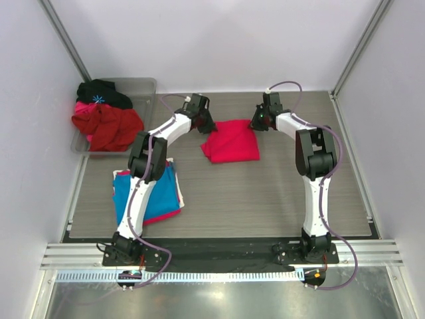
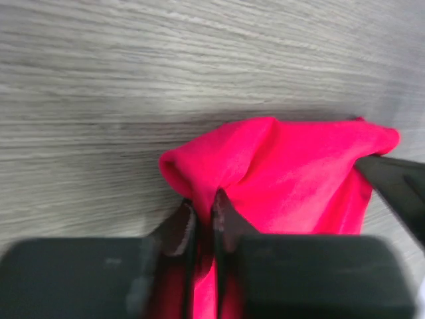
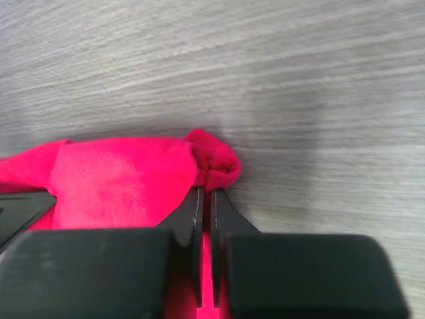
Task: Fold and stack the t-shirts
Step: Neatly place the folded tshirt to the corner, then reset both grippers
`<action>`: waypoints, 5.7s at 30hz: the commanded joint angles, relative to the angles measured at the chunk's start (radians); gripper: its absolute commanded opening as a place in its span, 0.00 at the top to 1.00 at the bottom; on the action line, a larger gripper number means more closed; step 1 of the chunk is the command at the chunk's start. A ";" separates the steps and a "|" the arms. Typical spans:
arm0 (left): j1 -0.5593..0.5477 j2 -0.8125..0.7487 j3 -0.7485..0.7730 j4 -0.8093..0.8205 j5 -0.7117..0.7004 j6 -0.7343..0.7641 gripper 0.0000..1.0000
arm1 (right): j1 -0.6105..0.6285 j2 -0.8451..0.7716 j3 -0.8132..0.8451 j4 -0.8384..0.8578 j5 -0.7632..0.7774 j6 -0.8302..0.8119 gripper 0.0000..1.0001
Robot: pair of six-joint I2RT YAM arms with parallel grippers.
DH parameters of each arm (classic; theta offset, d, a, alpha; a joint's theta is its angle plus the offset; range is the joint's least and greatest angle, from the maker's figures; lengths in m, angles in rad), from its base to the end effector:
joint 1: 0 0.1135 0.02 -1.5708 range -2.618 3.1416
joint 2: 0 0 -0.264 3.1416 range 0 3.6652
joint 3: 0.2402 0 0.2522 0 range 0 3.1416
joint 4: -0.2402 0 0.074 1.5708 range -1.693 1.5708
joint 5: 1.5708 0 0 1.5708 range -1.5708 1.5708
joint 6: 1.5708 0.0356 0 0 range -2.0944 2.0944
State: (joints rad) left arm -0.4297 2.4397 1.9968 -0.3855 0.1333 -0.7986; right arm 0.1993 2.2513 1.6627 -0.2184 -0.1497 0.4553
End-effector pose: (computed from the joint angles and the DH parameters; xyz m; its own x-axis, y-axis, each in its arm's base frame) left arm 0.4912 -0.2303 0.1527 -0.8217 -0.4045 -0.4015 -0.1348 0.8224 -0.5526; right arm 0.4878 0.1039 0.1537 -0.7663 0.2888 -0.5738 0.0447 0.9150 0.4009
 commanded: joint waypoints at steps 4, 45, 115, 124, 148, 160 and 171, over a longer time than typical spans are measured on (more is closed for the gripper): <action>-0.014 -0.017 0.001 -0.058 -0.083 0.039 1.00 | 0.028 -0.002 0.045 0.002 -0.016 0.028 0.99; -0.172 -1.805 -0.831 -0.820 -0.401 -0.143 1.00 | 0.880 -0.766 -0.147 -0.346 0.292 0.149 0.99; 0.605 -1.246 -1.001 -0.434 -0.365 0.168 0.32 | 0.845 -0.147 0.195 -0.118 0.196 0.149 0.56; 0.606 -1.353 -0.974 -0.446 -0.356 0.179 0.00 | 0.836 -0.251 0.134 -0.119 0.265 0.106 0.37; 0.156 -1.337 -0.938 -0.214 -0.251 0.052 0.00 | 0.547 -1.059 -0.812 0.102 0.447 0.060 0.49; -0.222 -1.026 -1.062 0.351 -0.262 0.039 0.00 | 0.336 -1.193 -1.147 0.212 0.621 0.092 0.08; -0.360 -0.989 -1.225 0.659 -0.371 0.271 0.00 | 0.336 -1.217 -1.268 0.402 0.633 0.085 0.06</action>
State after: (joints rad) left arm -0.7681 1.4761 0.8154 0.0677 -0.1925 -0.6155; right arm 0.5354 1.0573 0.4046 0.0593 0.4587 0.5331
